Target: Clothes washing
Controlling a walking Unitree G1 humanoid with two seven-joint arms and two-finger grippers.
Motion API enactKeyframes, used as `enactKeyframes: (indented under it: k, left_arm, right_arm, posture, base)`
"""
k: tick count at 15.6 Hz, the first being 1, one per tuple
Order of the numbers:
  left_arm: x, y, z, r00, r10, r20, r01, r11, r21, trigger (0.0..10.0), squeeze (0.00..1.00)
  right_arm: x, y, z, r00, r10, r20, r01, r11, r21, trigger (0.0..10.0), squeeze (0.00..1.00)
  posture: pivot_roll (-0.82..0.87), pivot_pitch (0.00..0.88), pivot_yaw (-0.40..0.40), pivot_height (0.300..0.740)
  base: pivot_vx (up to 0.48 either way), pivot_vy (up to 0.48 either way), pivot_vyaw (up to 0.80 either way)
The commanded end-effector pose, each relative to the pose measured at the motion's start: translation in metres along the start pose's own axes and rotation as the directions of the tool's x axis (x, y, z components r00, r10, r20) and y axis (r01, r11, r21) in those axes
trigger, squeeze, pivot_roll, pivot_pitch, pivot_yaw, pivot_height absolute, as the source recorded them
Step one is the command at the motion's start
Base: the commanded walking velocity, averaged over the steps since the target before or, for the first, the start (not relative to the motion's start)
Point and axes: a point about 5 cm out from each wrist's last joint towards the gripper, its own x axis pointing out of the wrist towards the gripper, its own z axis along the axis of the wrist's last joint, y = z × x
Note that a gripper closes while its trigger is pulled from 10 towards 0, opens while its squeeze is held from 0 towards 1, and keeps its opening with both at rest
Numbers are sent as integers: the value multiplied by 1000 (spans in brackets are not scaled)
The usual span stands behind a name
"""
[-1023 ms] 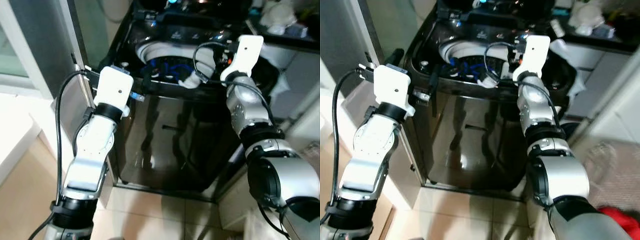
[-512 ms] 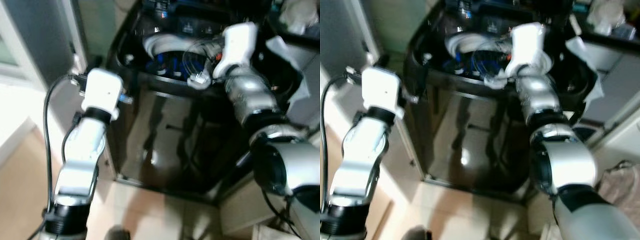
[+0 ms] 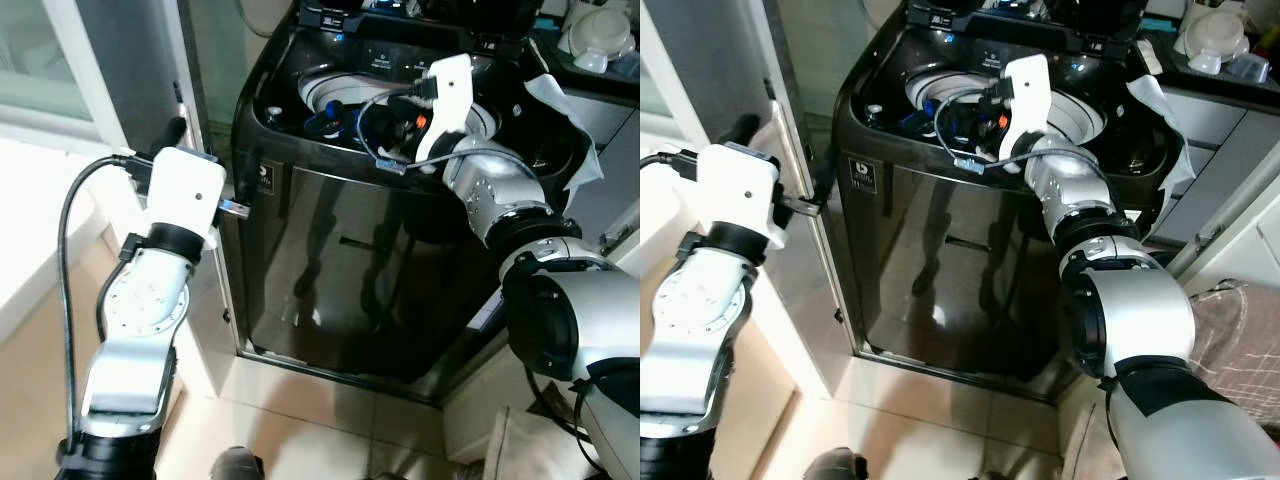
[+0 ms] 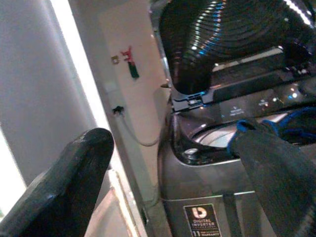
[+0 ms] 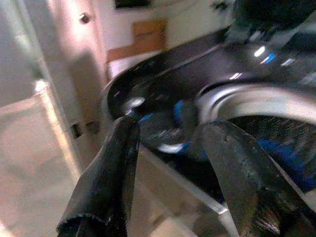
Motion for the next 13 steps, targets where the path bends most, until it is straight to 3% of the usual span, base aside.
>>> enactKeyframes:
  k: [1, 3, 8, 9, 11, 13]
  left_arm:
    - [-2, 0, 2, 1000, 13, -3, -13, 1000, 4, 10000, 0]
    - [-8, -6, 5, 999, 44, -9, -44, 999, -30, 10000, 0]
    - [-22, -10, 4, 997, 61, -53, -64, 996, -66, 10000, 0]
    - [-24, -8, 5, 997, 61, -56, -64, 996, -62, 10000, 0]
    - [-31, -2, 5, 996, 53, -78, -57, 997, -43, 10000, 0]
    - [-32, 1, 7, 995, 52, -83, -56, 998, -40, 10000, 0]
  right_arm:
    - [1, 1, 7, 999, 40, 15, -41, 998, 43, 10000, 0]
    - [-3, -1, -3, 995, 65, -74, -64, 998, 22, 10000, 0]
    - [-5, 1, -25, 974, 53, -222, -63, 997, -37, 10000, 0]
    - [-5, 1, -29, 972, 30, -231, -39, 999, -34, 10000, 0]
    - [-4, -4, -33, 970, -141, -198, 139, 990, -28, 10000, 0]
    - [-3, -6, -37, 957, -223, -184, 226, 974, -4, 10000, 0]
  posture:
    - [231, 83, -127, 740]
    - [250, 86, -196, 740]
    - [296, 104, -207, 740]
    - [305, 109, -200, 740]
    - [345, 112, -166, 740]
    - [362, 107, -147, 740]
  base:
    - [0, 0, 0]
    - [0, 0, 0]
    - [0, 0, 0]
    - [0, 0, 0]
    - [0, 0, 0]
    - [0, 0, 0]
